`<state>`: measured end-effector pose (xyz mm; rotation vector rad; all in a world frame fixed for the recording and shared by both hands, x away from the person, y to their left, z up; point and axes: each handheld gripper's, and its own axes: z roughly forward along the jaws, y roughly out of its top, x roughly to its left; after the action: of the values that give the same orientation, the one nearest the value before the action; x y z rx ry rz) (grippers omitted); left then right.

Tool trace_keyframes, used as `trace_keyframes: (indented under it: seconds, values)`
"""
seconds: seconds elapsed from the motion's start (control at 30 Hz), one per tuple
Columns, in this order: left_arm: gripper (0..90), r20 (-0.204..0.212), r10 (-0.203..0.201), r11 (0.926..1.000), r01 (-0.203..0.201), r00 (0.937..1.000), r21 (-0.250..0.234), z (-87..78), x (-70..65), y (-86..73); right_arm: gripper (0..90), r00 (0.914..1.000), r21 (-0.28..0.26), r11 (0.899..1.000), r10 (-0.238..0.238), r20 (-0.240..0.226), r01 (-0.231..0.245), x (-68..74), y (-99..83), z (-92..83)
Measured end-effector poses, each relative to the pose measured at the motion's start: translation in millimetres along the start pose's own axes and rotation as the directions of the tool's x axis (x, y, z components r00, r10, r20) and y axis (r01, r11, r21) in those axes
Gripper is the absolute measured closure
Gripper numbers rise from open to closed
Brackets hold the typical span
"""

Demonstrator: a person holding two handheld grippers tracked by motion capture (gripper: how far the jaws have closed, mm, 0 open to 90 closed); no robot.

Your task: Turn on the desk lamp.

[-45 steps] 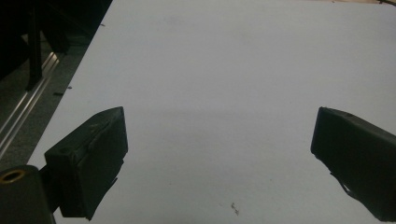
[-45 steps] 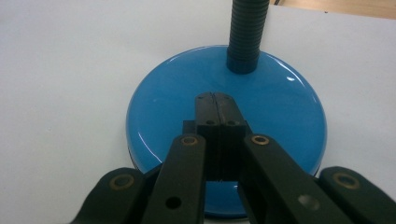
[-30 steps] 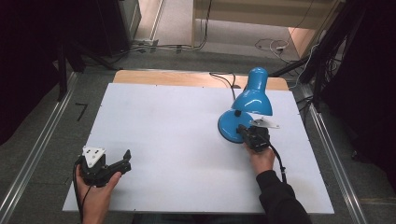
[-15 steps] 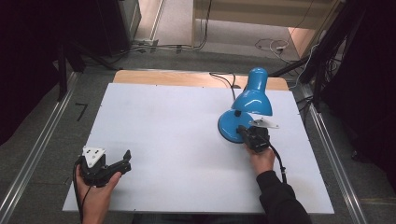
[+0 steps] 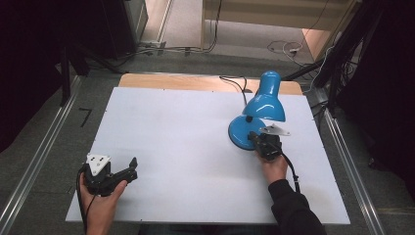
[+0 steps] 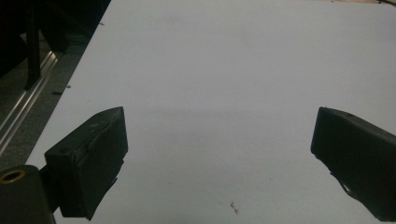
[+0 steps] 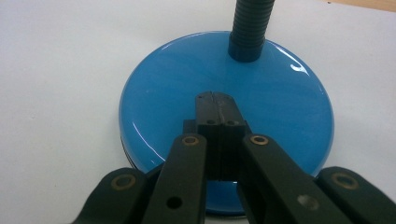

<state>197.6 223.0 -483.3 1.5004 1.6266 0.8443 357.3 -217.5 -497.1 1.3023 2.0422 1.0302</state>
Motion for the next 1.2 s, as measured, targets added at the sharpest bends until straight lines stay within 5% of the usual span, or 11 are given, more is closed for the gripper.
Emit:
trace_keyframes:
  seconds: [0.57, 1.2]
  values:
    - [4.4, 0.005, -0.004, 1.0000, 0.004, 1.0000, 0.003, 0.2, 0.5, -0.1, 88.0, 0.9989, 0.006, 0.999, -0.046, 0.001, 0.046, 9.1, -2.1, -2.2]
    - [4.4, 0.006, -0.016, 0.9999, 0.016, 0.9999, 0.005, 0.5, 1.3, -0.1, 83.1, 0.9997, 0.020, 1.000, 0.007, -0.022, -0.006, 1.6, -0.9, -3.8]
